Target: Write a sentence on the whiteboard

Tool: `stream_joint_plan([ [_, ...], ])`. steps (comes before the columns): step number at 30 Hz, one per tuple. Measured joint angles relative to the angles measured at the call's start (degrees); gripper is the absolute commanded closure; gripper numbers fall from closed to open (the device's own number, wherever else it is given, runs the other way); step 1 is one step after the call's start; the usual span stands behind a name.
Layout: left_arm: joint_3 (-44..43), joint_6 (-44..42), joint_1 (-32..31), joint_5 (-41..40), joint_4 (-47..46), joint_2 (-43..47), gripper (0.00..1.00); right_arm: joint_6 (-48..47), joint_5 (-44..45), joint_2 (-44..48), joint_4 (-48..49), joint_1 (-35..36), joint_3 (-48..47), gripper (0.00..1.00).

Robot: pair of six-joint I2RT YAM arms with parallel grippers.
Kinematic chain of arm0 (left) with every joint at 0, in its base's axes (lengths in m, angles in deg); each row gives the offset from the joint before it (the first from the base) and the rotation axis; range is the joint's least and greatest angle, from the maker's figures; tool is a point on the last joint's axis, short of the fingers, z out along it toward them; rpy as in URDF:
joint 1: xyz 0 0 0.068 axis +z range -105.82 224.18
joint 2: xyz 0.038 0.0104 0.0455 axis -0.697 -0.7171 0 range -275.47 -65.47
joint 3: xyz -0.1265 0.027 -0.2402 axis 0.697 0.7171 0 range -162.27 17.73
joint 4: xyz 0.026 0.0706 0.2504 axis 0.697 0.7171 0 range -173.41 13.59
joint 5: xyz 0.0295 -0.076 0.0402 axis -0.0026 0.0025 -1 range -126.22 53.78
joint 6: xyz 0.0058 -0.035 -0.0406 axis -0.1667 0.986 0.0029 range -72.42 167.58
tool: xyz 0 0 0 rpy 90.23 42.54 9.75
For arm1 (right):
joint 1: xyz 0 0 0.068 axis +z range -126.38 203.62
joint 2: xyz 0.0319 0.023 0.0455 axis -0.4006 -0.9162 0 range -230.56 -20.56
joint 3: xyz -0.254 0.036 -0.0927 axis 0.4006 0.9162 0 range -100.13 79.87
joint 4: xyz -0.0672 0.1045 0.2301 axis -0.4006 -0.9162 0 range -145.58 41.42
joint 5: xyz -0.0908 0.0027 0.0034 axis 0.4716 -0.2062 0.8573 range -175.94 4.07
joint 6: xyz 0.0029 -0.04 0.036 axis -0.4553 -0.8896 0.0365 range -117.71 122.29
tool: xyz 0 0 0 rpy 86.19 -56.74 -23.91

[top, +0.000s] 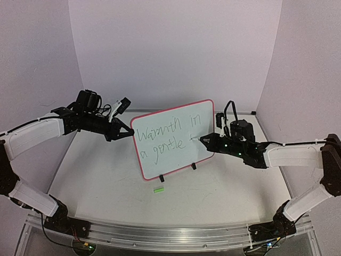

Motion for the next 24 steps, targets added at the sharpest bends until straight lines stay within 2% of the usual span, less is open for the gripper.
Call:
stream_joint_plan([
  [14, 0.00, 0.11, 0.00, 0.26, 0.02, -0.02, 1.00, 0.82, 0.72, -2.49, -0.67, 0.04, 0.72, 1.00],
  [24, 0.00, -0.04, 0.00, 0.24, 0.27, -0.02, 1.00, 0.87, 4.35, 2.48, -1.39, 0.00, 1.91, 1.00],
])
